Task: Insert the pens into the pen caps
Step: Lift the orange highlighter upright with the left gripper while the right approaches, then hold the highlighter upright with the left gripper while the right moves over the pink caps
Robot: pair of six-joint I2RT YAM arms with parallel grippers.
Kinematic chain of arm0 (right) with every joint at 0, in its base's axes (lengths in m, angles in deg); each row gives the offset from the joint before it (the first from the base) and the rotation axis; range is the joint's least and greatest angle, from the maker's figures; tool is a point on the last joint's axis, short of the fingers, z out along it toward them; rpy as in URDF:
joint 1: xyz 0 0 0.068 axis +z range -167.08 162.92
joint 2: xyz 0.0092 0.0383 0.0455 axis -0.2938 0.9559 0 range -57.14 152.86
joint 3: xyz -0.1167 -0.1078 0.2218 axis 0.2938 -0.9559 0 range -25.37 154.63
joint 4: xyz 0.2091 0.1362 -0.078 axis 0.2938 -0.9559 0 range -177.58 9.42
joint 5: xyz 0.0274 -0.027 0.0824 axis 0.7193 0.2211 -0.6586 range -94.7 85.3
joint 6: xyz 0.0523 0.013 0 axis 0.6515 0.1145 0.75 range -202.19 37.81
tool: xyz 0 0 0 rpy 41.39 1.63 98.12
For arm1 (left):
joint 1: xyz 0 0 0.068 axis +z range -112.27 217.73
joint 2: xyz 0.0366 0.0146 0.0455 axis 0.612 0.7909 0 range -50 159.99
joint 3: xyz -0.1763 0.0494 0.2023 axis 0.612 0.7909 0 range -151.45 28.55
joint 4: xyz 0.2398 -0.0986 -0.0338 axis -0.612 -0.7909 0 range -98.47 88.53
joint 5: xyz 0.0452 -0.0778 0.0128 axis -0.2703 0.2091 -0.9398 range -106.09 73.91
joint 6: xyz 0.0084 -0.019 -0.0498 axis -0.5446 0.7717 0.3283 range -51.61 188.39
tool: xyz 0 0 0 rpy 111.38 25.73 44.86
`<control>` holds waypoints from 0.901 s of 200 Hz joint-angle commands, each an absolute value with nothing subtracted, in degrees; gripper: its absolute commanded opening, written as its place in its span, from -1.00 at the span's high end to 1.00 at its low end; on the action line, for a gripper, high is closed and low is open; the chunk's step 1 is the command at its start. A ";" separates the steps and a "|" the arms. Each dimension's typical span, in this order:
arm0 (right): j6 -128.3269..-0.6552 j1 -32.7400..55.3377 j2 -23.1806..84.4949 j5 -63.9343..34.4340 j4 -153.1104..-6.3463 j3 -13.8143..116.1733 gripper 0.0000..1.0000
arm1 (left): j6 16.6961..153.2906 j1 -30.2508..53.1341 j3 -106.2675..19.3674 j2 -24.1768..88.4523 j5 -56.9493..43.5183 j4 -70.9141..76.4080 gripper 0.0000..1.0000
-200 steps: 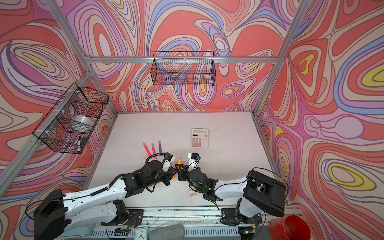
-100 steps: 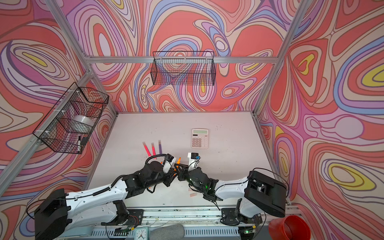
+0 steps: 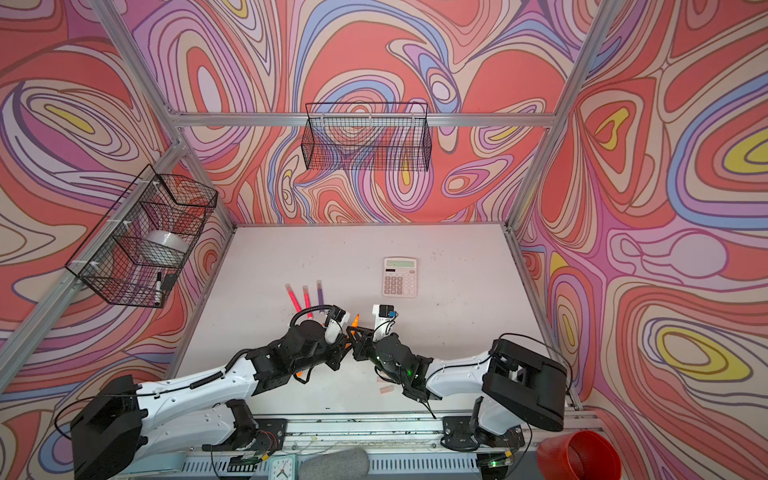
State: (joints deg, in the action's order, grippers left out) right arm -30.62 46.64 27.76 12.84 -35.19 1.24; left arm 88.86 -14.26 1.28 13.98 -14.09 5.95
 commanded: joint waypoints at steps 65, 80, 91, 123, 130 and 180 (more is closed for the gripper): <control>-34.03 49.10 21.81 14.60 -49.67 3.91 0.08 | 88.05 -10.27 8.14 12.04 -23.27 18.32 1.00; -34.02 49.10 17.61 16.85 -57.63 3.13 0.05 | 84.75 -9.99 11.98 10.81 -27.64 24.98 1.00; -33.86 49.06 14.26 17.73 -63.59 2.35 0.04 | 80.96 -10.01 14.97 10.01 -26.70 31.57 1.00; -31.30 49.10 6.05 18.92 -81.34 0.66 0.03 | 74.63 -9.99 17.24 8.70 -21.59 35.75 1.00; -30.45 49.10 5.03 18.36 -84.04 0.23 0.03 | 73.81 -10.00 17.66 9.00 -20.65 37.02 1.00; -30.31 49.10 5.09 12.57 -90.99 -1.20 -0.01 | 72.03 -10.00 21.85 9.63 -20.02 46.36 1.00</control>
